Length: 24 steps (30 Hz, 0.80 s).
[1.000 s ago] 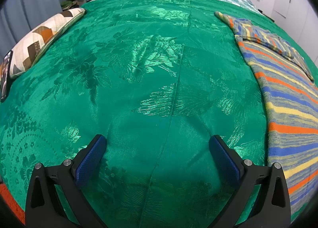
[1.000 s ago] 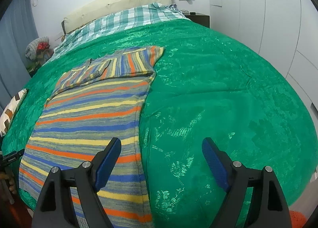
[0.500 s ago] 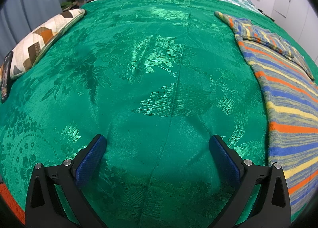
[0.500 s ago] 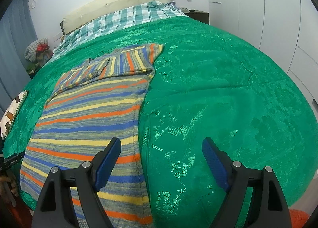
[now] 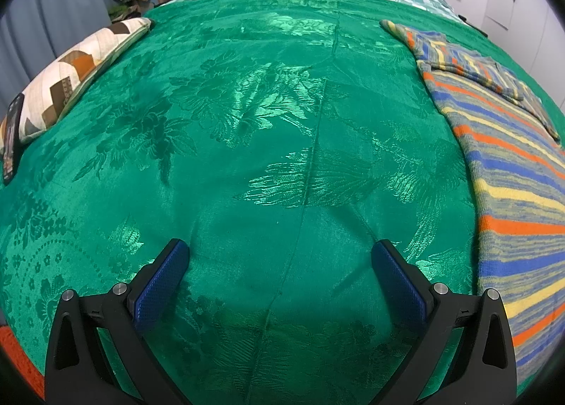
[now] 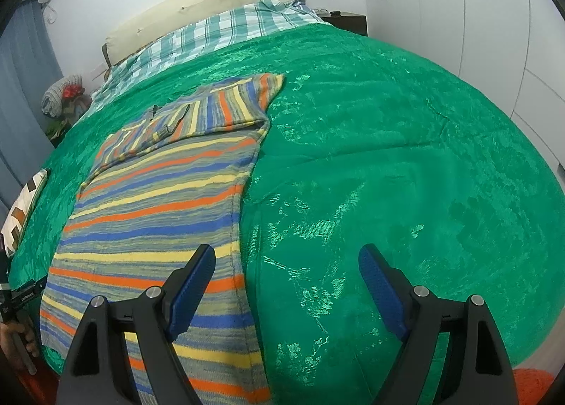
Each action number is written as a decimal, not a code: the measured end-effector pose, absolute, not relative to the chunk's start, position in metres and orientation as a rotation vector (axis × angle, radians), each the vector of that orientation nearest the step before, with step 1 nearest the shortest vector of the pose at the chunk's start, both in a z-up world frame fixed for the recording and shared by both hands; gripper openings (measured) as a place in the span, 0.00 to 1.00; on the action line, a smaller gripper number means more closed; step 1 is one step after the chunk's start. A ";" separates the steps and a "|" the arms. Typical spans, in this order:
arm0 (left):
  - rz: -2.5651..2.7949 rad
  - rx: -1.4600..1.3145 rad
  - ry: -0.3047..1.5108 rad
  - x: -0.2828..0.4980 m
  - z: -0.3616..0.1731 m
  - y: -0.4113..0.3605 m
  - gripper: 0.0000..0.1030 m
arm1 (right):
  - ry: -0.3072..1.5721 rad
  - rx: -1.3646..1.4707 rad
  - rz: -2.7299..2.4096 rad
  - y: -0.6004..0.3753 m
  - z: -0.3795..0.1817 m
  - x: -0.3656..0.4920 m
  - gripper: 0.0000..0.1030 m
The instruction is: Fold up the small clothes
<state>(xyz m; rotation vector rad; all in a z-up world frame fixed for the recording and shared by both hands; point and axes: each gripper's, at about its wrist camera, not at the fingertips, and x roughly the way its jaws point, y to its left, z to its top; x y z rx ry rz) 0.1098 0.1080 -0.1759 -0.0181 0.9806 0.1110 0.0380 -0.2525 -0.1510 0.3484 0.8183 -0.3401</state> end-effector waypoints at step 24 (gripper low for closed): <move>-0.353 -0.109 1.192 0.057 -0.139 0.057 0.83 | 1.150 0.774 -0.056 -0.292 -0.154 0.001 0.76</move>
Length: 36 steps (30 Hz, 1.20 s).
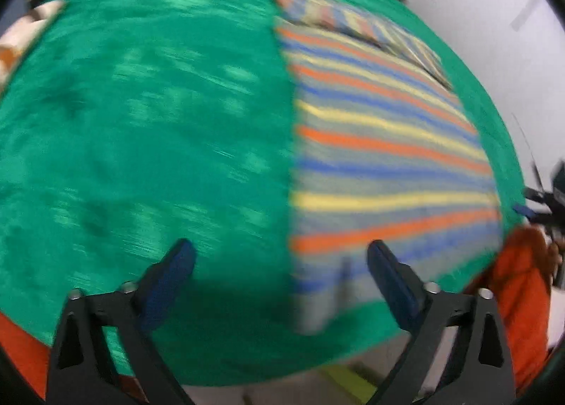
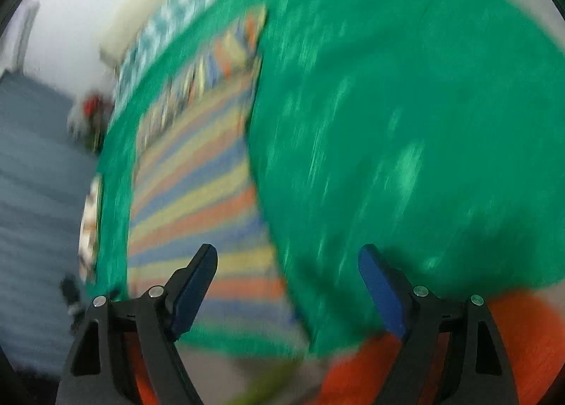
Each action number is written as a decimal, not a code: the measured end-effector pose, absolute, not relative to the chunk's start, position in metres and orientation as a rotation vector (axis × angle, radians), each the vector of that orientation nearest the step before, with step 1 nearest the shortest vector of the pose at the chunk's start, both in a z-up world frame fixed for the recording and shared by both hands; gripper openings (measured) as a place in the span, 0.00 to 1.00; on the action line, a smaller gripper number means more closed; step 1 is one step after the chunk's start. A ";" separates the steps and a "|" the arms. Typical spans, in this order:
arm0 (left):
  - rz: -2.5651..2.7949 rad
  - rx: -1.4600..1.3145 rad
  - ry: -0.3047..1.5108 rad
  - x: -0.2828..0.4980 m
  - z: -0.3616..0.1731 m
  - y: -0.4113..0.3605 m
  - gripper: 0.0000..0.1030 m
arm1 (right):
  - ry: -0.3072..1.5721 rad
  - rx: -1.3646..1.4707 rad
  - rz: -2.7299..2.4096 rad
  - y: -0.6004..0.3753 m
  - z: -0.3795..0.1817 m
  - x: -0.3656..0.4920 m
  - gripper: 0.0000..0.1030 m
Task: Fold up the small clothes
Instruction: 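Grasp the sweater hem with the right gripper while the left gripper grasps the hem, then fold the hem up over the body with both grippers and release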
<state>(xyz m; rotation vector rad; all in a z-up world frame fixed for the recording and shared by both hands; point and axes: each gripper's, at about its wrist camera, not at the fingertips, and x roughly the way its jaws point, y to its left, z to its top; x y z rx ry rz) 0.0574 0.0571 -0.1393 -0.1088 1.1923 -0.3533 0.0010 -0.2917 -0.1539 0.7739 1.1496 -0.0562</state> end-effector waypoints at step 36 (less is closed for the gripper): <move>-0.350 -0.653 1.334 0.431 -0.125 0.028 0.03 | 0.825 1.273 0.021 -0.398 -0.177 0.308 0.05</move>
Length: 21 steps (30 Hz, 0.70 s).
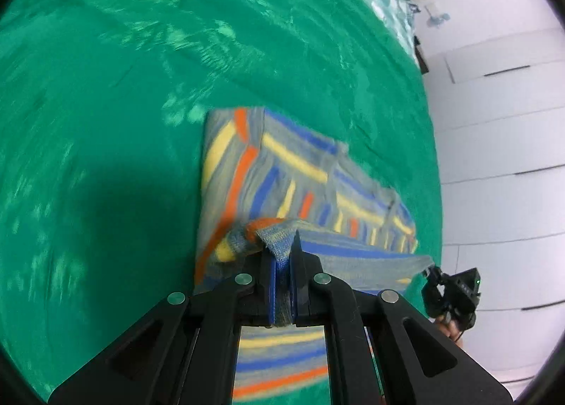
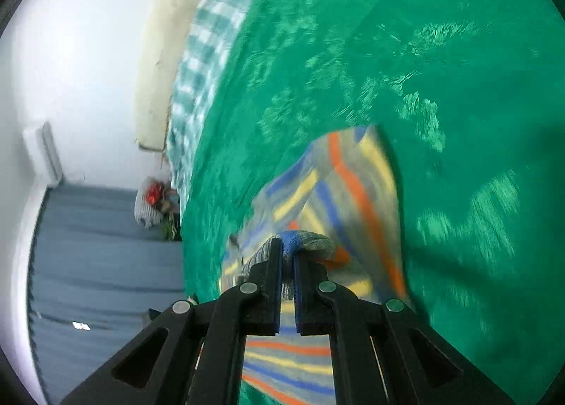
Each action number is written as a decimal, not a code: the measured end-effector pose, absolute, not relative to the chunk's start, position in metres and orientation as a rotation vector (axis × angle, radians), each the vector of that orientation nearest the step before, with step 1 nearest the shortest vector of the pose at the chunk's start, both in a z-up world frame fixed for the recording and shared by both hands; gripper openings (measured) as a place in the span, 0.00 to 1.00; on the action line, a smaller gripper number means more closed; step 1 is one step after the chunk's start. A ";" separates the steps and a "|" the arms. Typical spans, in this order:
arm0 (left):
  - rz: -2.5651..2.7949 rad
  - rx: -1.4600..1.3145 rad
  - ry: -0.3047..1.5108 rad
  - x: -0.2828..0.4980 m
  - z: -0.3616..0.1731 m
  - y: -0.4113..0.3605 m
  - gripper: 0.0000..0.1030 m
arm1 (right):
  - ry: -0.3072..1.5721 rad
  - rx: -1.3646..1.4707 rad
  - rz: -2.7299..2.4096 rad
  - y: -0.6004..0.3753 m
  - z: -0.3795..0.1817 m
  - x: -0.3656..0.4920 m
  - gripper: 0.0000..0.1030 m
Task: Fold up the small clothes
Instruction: 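Fold the hem up over the body with both grippers and release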
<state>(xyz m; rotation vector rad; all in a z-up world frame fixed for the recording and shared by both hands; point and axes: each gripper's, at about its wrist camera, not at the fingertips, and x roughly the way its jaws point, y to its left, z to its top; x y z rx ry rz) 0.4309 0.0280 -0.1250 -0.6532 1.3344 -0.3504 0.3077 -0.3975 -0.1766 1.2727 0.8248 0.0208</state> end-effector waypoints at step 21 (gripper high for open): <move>-0.285 -0.048 0.929 0.329 -0.085 -0.002 0.89 | 0.797 0.680 0.090 -0.361 -0.127 0.284 0.41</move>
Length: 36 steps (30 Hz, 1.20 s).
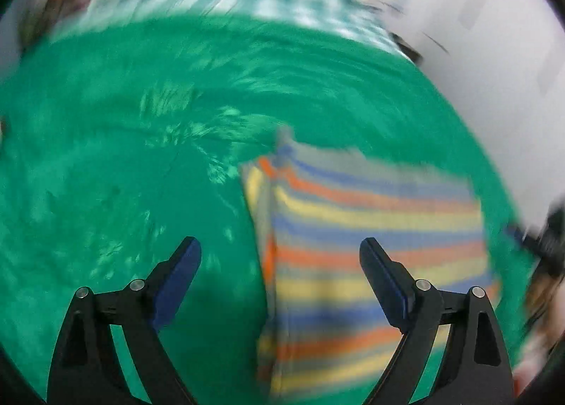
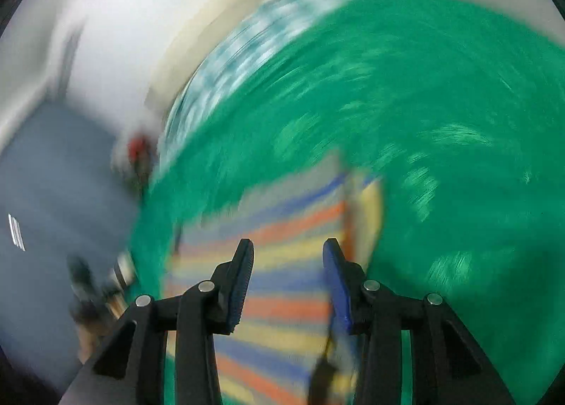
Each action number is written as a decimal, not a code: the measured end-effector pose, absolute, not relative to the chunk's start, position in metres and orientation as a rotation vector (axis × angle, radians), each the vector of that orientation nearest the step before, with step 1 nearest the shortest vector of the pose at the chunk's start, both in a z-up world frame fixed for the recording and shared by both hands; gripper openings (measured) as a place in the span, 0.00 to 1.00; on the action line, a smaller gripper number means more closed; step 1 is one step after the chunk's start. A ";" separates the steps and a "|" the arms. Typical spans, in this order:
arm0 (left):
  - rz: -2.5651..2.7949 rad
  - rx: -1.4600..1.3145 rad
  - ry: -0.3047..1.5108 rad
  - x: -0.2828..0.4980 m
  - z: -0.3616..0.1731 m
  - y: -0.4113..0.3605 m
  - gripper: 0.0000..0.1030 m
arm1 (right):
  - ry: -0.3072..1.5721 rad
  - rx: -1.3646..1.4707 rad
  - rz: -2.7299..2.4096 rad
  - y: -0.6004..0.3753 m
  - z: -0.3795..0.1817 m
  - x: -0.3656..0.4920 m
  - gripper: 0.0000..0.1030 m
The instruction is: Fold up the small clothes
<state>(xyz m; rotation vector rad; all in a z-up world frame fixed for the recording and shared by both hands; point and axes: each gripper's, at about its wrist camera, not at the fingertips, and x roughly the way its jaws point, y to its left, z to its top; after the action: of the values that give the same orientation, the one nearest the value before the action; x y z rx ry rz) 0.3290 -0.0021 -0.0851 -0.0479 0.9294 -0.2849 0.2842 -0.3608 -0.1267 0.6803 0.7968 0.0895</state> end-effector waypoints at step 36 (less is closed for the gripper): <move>-0.098 0.287 0.929 0.225 -0.069 -0.043 0.88 | 0.886 0.420 -0.095 -0.265 -0.171 0.116 0.54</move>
<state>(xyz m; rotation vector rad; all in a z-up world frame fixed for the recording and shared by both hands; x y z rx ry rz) 0.2253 -0.0434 -0.0694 0.2873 0.9287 -0.0978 0.1164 -0.2646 -0.1712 0.4199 0.8859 -0.0953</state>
